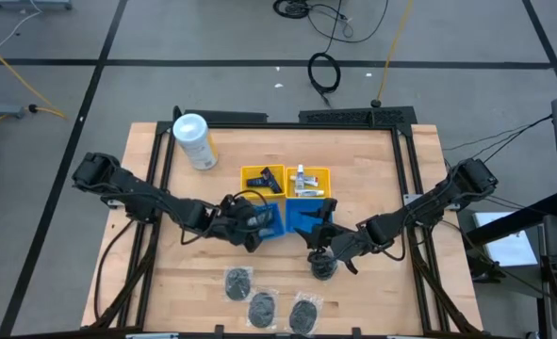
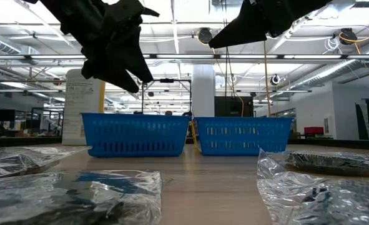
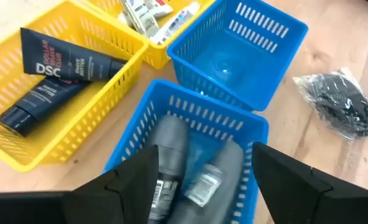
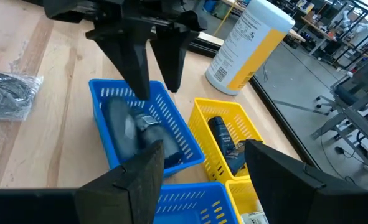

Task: Pick & Place Travel size toiletries
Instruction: Put the deodorant into the left blue bin, then put the top right hairbrush into the right blue bin

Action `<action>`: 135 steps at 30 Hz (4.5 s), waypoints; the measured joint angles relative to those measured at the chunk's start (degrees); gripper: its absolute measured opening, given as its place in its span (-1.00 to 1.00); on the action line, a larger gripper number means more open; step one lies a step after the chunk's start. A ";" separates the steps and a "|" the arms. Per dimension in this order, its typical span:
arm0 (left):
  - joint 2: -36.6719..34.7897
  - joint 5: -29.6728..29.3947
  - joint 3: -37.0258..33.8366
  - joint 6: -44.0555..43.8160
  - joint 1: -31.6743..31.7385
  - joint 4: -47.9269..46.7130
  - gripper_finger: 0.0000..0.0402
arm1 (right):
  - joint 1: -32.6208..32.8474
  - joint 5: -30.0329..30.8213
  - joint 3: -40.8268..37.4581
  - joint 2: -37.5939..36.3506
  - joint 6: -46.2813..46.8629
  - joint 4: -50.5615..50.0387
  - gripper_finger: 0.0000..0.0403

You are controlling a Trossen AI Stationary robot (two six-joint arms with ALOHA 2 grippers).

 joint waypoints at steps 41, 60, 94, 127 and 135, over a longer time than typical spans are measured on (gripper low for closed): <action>-0.01 -0.85 0.00 1.09 0.02 1.18 -0.07 | 17.67 -23.94 0.07 0.00 50.83 -38.08 -0.04; -0.01 -0.85 0.00 1.03 0.00 1.34 -0.07 | 16.26 -25.18 -14.22 -0.18 57.99 -24.86 -0.07; -0.01 -1.13 0.00 1.05 0.02 1.27 -0.07 | 15.98 -27.45 -17.59 0.11 41.74 -7.49 -0.97; -0.03 -1.10 0.00 2.08 0.02 2.16 -0.07 | 15.99 -8.23 -17.03 -20.41 12.87 1.51 -1.00; -0.03 -0.67 0.02 5.00 0.02 5.91 -0.07 | 11.18 -1.23 -17.03 -22.29 11.20 1.32 -1.00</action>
